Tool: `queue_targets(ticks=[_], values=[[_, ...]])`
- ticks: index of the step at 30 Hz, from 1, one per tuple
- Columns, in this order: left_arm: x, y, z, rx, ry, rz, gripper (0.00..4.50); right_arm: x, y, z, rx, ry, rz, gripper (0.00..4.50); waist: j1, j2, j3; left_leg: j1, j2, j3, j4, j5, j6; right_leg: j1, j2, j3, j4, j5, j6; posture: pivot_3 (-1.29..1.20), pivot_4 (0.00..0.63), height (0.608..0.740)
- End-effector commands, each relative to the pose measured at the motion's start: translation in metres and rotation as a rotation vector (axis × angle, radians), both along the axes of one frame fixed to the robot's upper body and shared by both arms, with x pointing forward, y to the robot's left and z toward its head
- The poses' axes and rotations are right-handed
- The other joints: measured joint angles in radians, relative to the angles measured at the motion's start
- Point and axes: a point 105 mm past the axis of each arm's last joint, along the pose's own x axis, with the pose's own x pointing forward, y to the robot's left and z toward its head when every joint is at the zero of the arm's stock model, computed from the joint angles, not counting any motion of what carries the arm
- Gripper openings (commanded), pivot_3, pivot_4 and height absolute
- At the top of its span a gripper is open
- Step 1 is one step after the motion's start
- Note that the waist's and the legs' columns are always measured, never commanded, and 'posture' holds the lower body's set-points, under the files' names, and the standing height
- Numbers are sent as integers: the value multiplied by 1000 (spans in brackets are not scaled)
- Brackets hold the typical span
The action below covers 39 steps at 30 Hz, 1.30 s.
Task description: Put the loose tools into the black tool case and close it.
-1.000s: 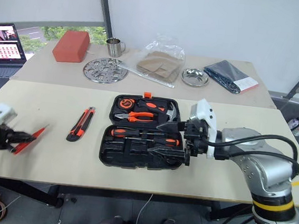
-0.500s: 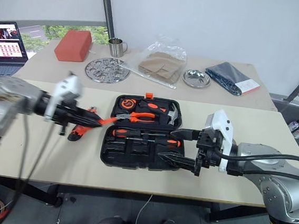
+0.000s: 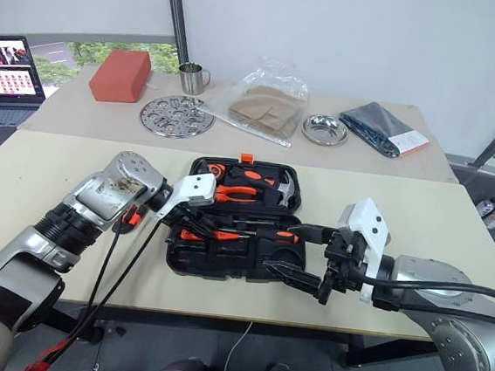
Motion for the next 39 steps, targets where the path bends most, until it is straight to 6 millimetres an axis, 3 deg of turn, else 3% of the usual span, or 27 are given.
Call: queue_targets(ticks=[1,6,8,11,14,21,24,28,31,37,39], values=[[2,0,8,5,-31,-23,874,-3,0,11,17,-66,-10,4500,0,0,0,0,0,0,0,0,0,0,0,0,0,0,0,0,150,734],[-1,2,26,-79,-17,-29,2816,-3,0,10,26,-62,-17,4500,2,0,0,-1,0,0,1,-1,1,0,-2,4,0,0,1,0,150,734],[-11,4,39,-169,21,-66,3617,-4,0,9,29,-55,-17,4500,1,0,0,-2,0,-1,2,-1,1,-1,-2,4,0,0,1,0,150,734],[-24,16,53,-320,43,-100,3617,-5,-1,5,30,-38,-25,4500,-2,0,0,-3,0,-1,2,-1,2,-1,-2,4,0,0,1,0,150,734],[-18,23,46,-390,21,-38,2765,-4,-2,3,35,-30,-34,4500,-3,0,0,-1,0,-1,2,-1,2,0,-2,4,0,0,1,0,150,734],[-6,16,5,-423,-52,49,41,3,-3,1,41,-27,-51,4500,8,0,0,-1,-2,-1,3,-1,2,2,-4,4,-1,2,2,0,150,734],[1,12,-6,-421,-64,89,41,3,-3,0,42,-23,-50,4500,11,0,0,-1,-3,-1,3,-2,2,1,-5,4,-1,2,2,0,150,734],[-10,17,-39,-294,-28,67,41,4,-2,-1,48,-15,-49,4500,10,1,-1,0,-3,-1,2,-2,3,2,-6,3,-1,2,2,0,150,734],[-9,23,-52,-258,-34,96,41,3,-1,-1,58,-13,-46,4500,9,1,-3,2,-2,0,2,-2,2,3,-7,2,-1,2,2,0,150,734],[-16,32,-56,-260,-20,118,41,4,0,-2,67,-9,-46,4500,6,4,-9,5,-2,-1,2,-5,0,6,-11,3,-1,2,2,0,150,734],[-9,40,-43,-304,-51,184,41,6,1,-2,58,-18,-39,4500,5,4,-9,6,-2,-1,2,-7,-4,6,-12,3,-1,2,2,0,150,734]])
